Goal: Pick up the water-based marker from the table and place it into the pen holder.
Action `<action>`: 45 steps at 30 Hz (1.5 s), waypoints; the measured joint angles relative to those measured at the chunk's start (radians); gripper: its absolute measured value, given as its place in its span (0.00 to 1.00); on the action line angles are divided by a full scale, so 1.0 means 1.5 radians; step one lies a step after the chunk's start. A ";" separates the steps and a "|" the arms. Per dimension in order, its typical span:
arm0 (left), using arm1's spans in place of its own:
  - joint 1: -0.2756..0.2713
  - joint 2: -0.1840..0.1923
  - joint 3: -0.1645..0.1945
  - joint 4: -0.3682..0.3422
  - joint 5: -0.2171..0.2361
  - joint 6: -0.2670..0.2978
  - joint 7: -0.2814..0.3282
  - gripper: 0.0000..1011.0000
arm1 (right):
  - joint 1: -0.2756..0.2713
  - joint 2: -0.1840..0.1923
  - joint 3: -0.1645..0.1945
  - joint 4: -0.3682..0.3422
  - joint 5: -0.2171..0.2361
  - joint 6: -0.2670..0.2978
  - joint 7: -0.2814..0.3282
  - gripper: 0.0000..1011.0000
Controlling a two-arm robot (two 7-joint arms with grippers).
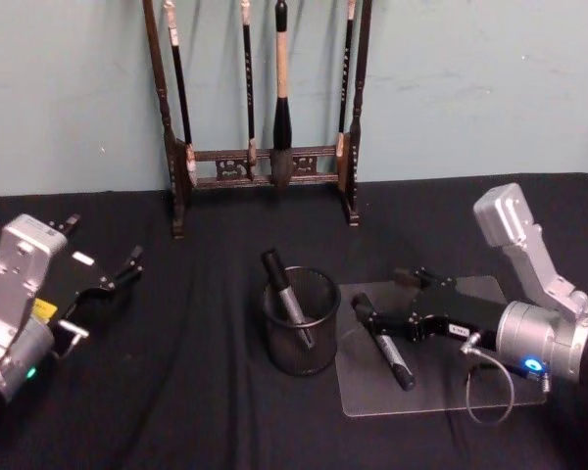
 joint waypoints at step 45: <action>0.000 0.000 0.000 0.000 0.000 0.000 0.000 0.99 | 0.084 -0.052 -0.067 0.107 -0.113 0.080 -0.006 0.99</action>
